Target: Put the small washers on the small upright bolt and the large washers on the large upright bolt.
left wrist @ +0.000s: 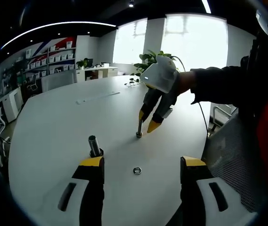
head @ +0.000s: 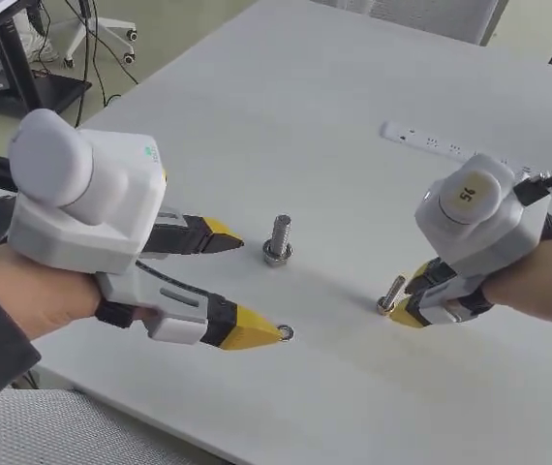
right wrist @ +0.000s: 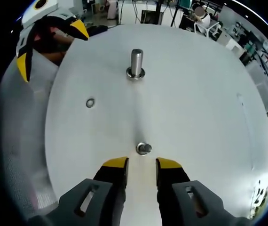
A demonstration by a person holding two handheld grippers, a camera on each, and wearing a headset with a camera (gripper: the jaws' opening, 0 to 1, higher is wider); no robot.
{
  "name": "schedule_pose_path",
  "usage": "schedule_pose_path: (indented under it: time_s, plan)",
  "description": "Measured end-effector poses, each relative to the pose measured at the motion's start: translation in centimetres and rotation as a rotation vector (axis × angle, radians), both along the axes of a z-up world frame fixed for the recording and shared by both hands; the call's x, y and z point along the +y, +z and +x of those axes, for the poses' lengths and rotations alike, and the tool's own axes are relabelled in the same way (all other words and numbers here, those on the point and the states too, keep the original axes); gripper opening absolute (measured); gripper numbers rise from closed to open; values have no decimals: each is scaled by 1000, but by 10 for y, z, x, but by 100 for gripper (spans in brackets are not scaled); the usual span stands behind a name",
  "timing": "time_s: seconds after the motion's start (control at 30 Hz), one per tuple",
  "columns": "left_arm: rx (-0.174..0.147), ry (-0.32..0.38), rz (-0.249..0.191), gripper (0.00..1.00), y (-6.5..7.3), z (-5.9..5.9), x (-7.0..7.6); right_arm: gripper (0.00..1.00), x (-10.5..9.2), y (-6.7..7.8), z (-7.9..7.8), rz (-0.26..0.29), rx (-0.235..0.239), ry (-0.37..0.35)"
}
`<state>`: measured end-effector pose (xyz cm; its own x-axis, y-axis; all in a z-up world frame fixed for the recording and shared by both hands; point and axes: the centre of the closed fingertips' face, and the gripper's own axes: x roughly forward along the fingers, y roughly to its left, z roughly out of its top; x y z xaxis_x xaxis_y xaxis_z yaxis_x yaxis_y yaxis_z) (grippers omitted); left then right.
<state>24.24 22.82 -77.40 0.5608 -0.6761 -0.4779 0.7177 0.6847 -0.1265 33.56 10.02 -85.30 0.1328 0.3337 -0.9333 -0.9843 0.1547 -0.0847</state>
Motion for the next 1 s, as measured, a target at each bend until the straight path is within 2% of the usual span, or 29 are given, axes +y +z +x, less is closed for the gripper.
schedule_pose_path:
  time_s: [0.37, 1.0]
  plan:
    - [-1, -2, 0, 65, 0, 0, -1, 25, -11, 4, -6, 8, -7, -21]
    - [7, -10, 2, 65, -1, -1, -3, 24, -21, 2, -43, 23, 25, -24]
